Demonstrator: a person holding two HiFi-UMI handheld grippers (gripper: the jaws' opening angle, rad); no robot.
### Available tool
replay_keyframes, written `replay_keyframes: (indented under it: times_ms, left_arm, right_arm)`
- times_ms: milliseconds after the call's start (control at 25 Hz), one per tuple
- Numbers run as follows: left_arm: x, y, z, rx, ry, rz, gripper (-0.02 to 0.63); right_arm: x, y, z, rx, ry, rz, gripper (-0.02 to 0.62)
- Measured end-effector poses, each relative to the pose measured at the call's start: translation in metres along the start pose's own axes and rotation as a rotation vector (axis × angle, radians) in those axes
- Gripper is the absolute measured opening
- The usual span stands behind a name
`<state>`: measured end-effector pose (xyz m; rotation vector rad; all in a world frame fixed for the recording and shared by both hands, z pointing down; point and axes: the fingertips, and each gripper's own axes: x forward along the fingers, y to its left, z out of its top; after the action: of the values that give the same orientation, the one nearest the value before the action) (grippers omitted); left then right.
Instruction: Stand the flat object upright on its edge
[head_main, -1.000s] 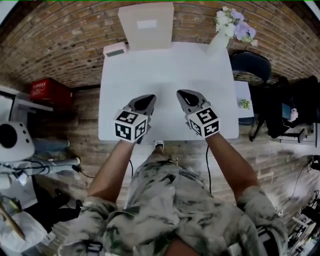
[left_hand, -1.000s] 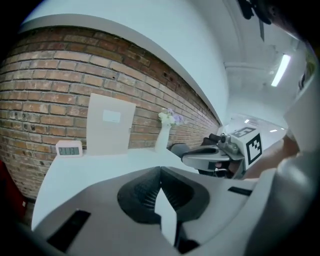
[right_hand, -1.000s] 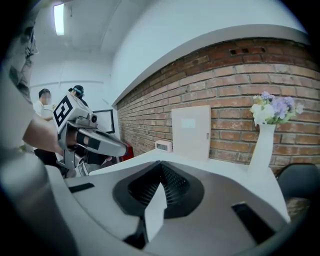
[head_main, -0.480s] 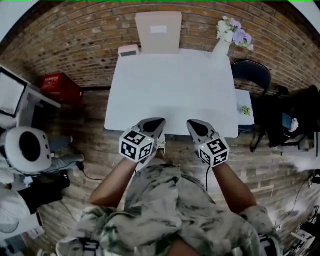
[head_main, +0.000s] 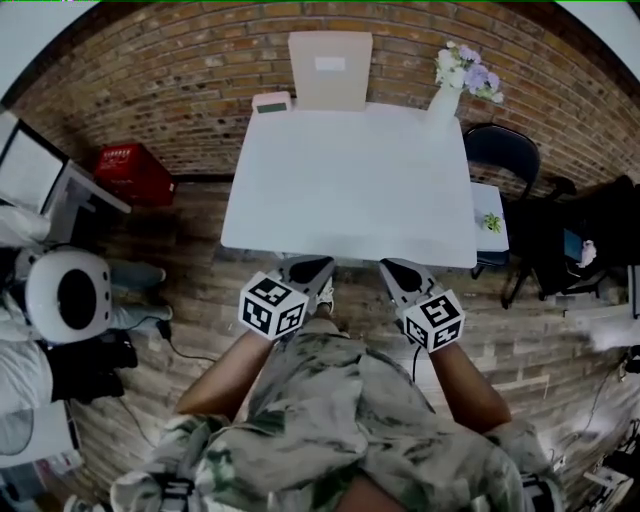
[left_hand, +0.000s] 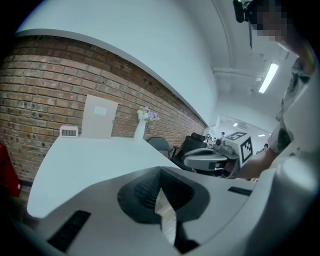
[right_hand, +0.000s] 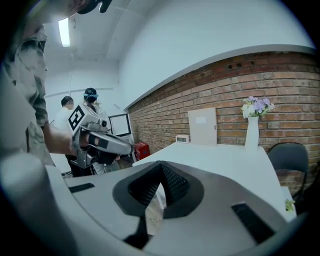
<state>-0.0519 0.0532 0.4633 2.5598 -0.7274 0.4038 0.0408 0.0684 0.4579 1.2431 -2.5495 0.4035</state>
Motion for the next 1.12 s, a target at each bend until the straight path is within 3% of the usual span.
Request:
replay_keyframes:
  times_ms: [1120]
  left_arm:
    - [-0.045,-0.036,-0.045,-0.049,0.000,0.007,0.023]
  right_arm:
    - [-0.048,0.045,-0.027,0.045,-0.010,-0.020,0.021]
